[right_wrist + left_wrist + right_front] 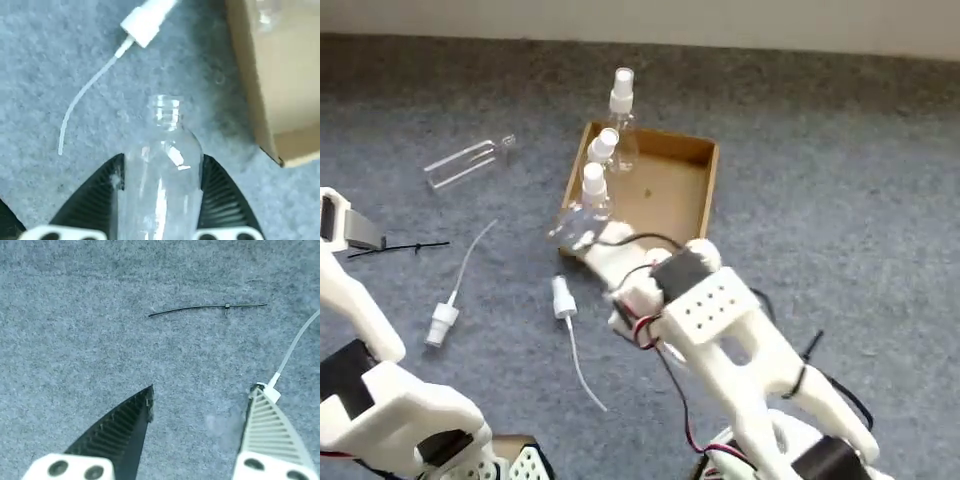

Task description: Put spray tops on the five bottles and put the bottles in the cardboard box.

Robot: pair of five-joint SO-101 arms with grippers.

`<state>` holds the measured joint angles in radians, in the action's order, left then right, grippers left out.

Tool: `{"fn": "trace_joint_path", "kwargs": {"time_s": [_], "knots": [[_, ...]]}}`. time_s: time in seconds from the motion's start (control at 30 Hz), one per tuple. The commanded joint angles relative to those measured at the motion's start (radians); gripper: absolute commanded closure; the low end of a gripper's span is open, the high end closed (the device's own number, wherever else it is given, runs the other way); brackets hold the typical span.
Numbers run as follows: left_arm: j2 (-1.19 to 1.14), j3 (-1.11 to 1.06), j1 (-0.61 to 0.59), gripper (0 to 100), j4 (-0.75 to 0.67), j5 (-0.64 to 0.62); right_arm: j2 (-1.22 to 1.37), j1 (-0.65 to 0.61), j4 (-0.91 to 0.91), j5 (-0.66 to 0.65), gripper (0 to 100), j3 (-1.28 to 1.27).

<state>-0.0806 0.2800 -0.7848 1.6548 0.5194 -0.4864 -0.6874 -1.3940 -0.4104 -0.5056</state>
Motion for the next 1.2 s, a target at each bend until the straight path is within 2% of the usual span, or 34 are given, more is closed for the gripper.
{"fn": "trace_joint_path", "kwargs": {"time_s": [0.0,0.2,0.37,0.53,0.77,0.87,1.07,1.17], "knots": [[0.004,0.041,0.024,72,0.006,0.0,-0.084,0.188,-0.101,0.003,95.8,0.116],[0.007,0.039,0.085,72,0.089,0.0,0.001,0.621,-0.053,-0.04,95.8,0.177],[0.048,-0.085,0.205,72,0.106,0.0,0.157,0.788,0.108,-0.077,95.8,0.173],[0.134,-0.314,0.341,72,0.074,-0.002,0.341,0.829,0.217,-0.075,95.8,0.173],[0.22,-0.544,0.358,72,-0.103,-0.058,0.541,0.837,0.337,-0.083,95.7,0.173],[0.236,-0.581,0.355,72,-0.114,-0.058,0.59,0.835,0.341,-0.106,95.1,0.174],[0.243,-0.59,0.354,72,-0.114,-0.058,0.648,0.84,0.341,-0.117,84.8,0.174],[0.243,-0.591,0.354,72,-0.115,-0.058,0.654,0.835,0.341,-0.117,84.3,0.176]]}}
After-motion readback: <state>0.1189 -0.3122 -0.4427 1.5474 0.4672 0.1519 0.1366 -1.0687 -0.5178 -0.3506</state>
